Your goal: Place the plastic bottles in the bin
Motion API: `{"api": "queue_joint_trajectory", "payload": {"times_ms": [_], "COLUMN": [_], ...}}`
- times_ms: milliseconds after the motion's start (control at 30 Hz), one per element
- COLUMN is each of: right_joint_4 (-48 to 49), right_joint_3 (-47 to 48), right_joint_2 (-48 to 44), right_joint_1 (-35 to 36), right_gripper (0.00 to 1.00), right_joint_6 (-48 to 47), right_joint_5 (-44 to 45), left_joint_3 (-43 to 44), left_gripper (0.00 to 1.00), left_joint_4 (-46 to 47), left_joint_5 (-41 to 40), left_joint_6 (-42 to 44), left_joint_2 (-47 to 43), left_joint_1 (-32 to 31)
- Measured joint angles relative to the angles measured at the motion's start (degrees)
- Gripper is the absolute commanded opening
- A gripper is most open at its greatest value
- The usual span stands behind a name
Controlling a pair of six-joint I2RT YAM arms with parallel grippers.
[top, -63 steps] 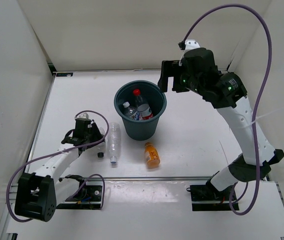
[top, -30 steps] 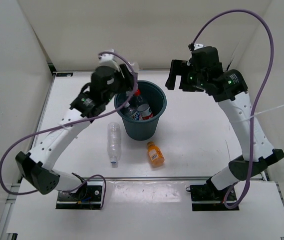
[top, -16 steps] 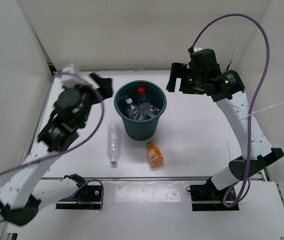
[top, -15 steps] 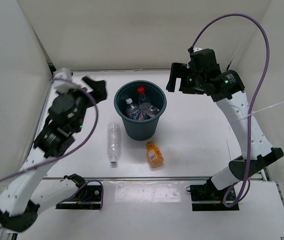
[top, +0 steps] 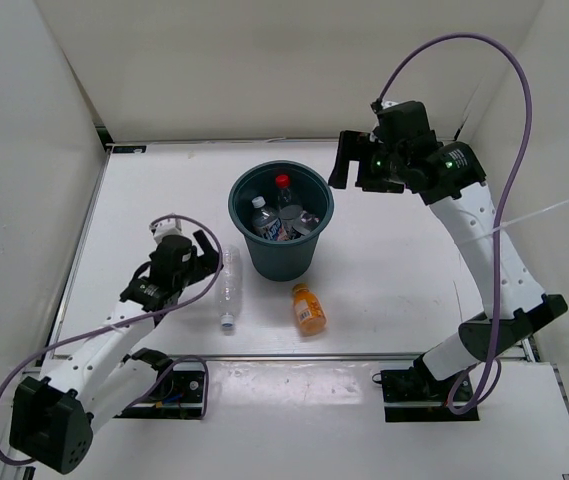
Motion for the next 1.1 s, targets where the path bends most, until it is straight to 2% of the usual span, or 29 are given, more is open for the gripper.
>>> {"api": "queue_joint_trajectory", "payload": {"times_ms": [267, 533, 700, 733, 833, 867, 967, 1100], "right_joint_4": [0.1, -0.2, -1.2, -1.4, -1.6, -1.6, -1.6, -1.6], "right_joint_3": [-2.4, -3.4, -3.4, -3.4, -3.4, -3.4, -3.4, -3.4], "right_joint_2": [-1.3, -3.1, -3.3, -3.3, -3.3, -3.3, -3.3, -3.3], "right_joint_1": [0.0, 0.0, -0.1, -0.1, -0.4, -0.5, -0.5, -0.8], "right_gripper": [1.0, 1.0, 1.0, 1.0, 1.0, 1.0, 1.0, 1.0], "right_joint_6": [-0.1, -0.1, -0.5, -0.6, -0.8, -0.8, -0.8, -0.7], "right_joint_5": [-0.6, -0.9, -0.9, -0.9, -0.9, -0.9, -0.8, -0.8], "left_joint_3": [-11.4, -12.1, -12.3, -12.5, -12.8, -12.8, -10.3, 4.0], "left_gripper": [1.0, 1.0, 0.63, 0.52, 0.5, 0.53, 0.53, 0.56], "left_joint_4": [8.0, 16.6, 18.5, 19.1, 18.5, 17.5, 12.7, 6.9], "left_joint_5": [12.6, 20.8, 24.4, 25.4, 26.1, 25.9, 22.7, 17.0], "left_joint_6": [-0.9, -0.1, 0.2, 0.0, 0.1, 0.1, 0.7, 4.6], "left_joint_2": [-0.9, 7.2, 13.7, 13.9, 11.4, 9.3, 0.6, -4.7], "left_joint_1": [3.5, 3.5, 3.8, 4.0, 4.9, 5.1, 5.4, 5.4]}}
